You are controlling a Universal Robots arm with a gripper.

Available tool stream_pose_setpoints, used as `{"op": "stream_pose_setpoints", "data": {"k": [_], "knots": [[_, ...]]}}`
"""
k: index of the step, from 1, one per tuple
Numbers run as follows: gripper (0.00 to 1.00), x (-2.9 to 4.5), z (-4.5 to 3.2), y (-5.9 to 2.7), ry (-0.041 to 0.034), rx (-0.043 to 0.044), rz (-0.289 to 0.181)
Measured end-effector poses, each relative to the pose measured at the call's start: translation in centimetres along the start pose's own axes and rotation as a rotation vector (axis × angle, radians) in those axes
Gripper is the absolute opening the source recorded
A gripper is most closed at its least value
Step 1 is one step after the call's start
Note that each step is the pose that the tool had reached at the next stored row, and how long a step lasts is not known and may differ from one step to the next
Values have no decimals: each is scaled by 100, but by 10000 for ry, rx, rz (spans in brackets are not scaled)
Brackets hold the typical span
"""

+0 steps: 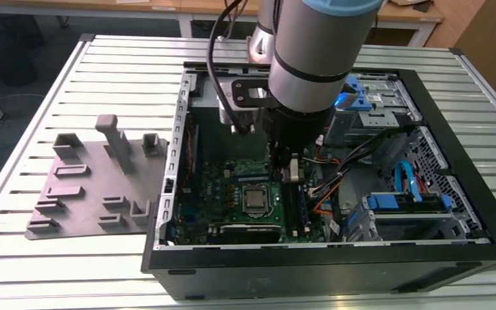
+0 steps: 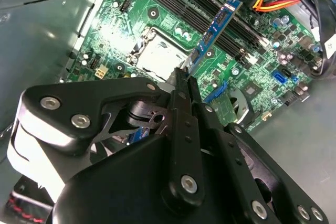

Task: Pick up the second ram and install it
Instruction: 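Pick up the second ram and move it above second insertion slot, then insert the second ram into the second slot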

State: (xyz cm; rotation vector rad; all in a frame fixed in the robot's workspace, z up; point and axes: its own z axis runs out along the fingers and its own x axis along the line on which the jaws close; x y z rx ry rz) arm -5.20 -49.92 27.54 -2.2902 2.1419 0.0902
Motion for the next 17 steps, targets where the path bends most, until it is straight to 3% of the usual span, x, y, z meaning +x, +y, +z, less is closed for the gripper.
{"op": "stream_pose_setpoints", "data": {"k": [17], "knots": [[11, 1, 23, -6, 32, -2, 5]]}}
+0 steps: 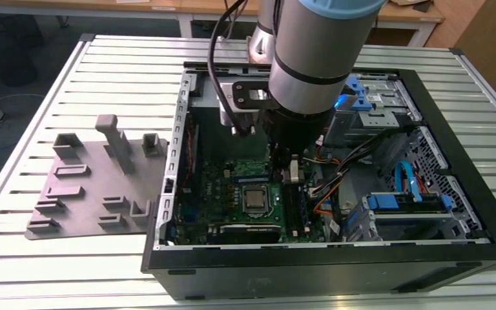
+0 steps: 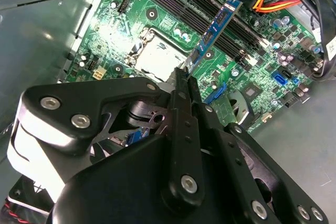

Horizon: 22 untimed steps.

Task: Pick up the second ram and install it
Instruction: 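Insert the second ram into the second slot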

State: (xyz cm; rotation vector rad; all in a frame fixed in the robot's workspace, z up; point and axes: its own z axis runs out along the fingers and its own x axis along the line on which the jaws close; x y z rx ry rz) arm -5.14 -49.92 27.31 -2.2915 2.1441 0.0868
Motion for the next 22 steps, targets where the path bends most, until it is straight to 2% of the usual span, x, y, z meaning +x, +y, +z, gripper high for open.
{"op": "stream_pose_setpoints", "data": {"k": [3, 11, 22], "knots": [[11, 0, 1, 0, -7, 8, 192], [11, 0, 5, 0, -50, 58, 1386], [11, 1, 7, 0, -91, 105, 2507]]}}
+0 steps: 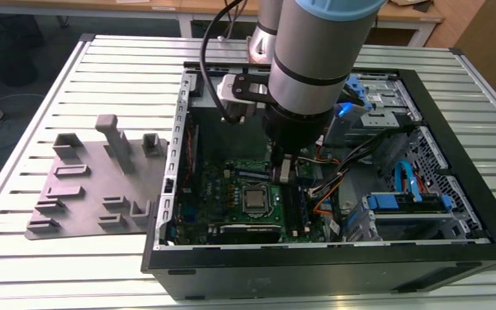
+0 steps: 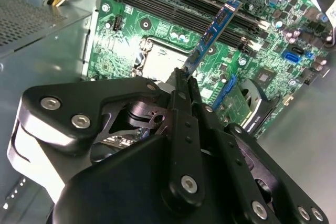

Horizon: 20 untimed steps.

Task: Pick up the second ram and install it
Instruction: 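Insert the second ram into the second slot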

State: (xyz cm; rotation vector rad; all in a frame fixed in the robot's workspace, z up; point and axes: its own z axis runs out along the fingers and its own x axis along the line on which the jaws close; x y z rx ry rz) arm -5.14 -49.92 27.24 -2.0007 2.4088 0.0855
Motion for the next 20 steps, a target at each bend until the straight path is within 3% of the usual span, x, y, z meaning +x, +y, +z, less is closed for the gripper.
{"op": "stream_pose_setpoints", "data": {"k": [20], "knots": [[11, 0, 2, 0, -64, 75, 1786]]}}
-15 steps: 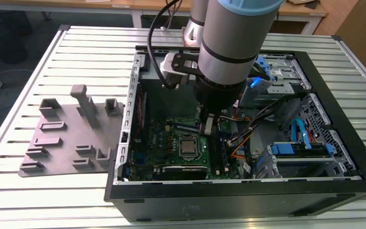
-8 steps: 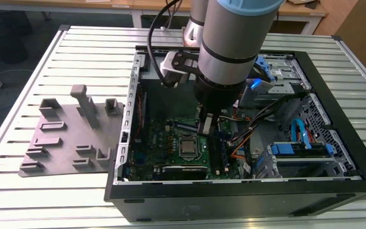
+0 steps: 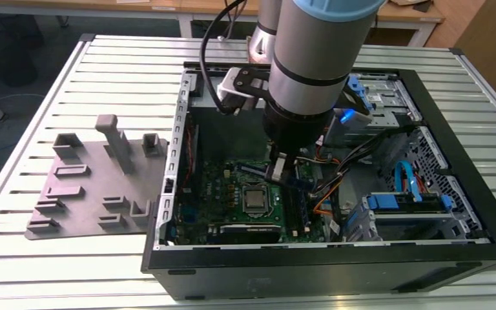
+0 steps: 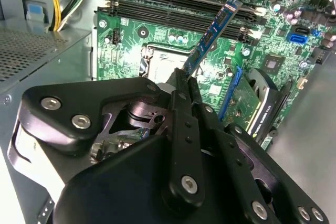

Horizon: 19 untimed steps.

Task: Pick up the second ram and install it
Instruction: 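Insert the second ram into the second slot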

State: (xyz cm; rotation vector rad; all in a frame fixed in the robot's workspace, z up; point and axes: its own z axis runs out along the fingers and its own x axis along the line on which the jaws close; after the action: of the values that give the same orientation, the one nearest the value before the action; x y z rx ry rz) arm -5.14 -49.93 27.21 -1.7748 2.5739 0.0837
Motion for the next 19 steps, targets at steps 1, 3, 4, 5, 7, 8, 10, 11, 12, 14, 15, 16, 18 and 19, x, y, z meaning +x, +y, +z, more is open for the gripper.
{"op": "stream_pose_setpoints", "data": {"k": [1, 3, 4, 5, 7, 8, 10, 11, 12, 14, 15, 16, 18, 19], "knots": [[11, 0, 0, 0, -3, 3, 80], [11, 0, 0, 0, -9, 10, 237], [11, 0, 0, 0, -11, 13, 311], [11, 0, 0, 0, -14, 16, 385], [11, 0, 1, 0, -19, 22, 528], [11, 0, 1, 0, -22, 25, 605], [11, 0, 1, 0, -27, 31, 741], [11, 0, 1, 0, -29, 34, 807], [11, 0, 1, 0, -32, 36, 874], [11, 0, 1, 0, -36, 42, 1014], [11, 0, 1, 0, -39, 45, 1079], [11, 0, 2, 0, -42, 48, 1143], [11, 0, 2, 0, -46, 53, 1268], [11, 0, 2, 0, -49, 55, 1328]]}}
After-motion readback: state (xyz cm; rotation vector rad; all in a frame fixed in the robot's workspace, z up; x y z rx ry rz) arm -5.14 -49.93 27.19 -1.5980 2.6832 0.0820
